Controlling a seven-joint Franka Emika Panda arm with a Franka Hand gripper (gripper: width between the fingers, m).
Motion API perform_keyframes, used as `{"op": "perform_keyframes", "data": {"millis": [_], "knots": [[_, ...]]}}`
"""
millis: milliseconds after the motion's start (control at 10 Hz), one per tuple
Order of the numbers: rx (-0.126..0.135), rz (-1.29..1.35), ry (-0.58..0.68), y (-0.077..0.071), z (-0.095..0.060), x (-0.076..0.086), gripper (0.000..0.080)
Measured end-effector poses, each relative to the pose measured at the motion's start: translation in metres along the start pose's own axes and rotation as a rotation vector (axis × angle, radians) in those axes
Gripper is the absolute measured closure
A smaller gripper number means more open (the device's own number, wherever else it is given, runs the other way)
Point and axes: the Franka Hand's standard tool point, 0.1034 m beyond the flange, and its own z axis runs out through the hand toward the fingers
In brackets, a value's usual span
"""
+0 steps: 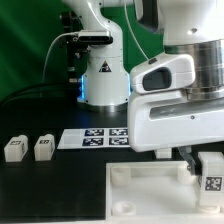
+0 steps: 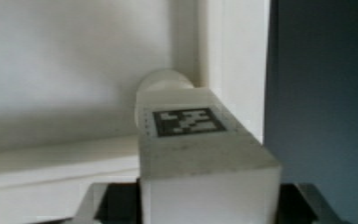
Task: Assemble one leg
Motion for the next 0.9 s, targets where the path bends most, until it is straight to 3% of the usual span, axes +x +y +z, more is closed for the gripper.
{"op": "perform_keyframes", "data": {"millis": [300,500,700,900], "knots": [[0.073,0.581,0.032,0.009,0.001,0.003,0.0491],[0.106,0.907,0.0,0.013,0.001,0.002,0.0491],[0.113,1.144,-0.024,0.008,0.002,-0.003,0.0491],[0.115,1.188,-0.033,0.005,0.003,-0.004,0.0492]]}}
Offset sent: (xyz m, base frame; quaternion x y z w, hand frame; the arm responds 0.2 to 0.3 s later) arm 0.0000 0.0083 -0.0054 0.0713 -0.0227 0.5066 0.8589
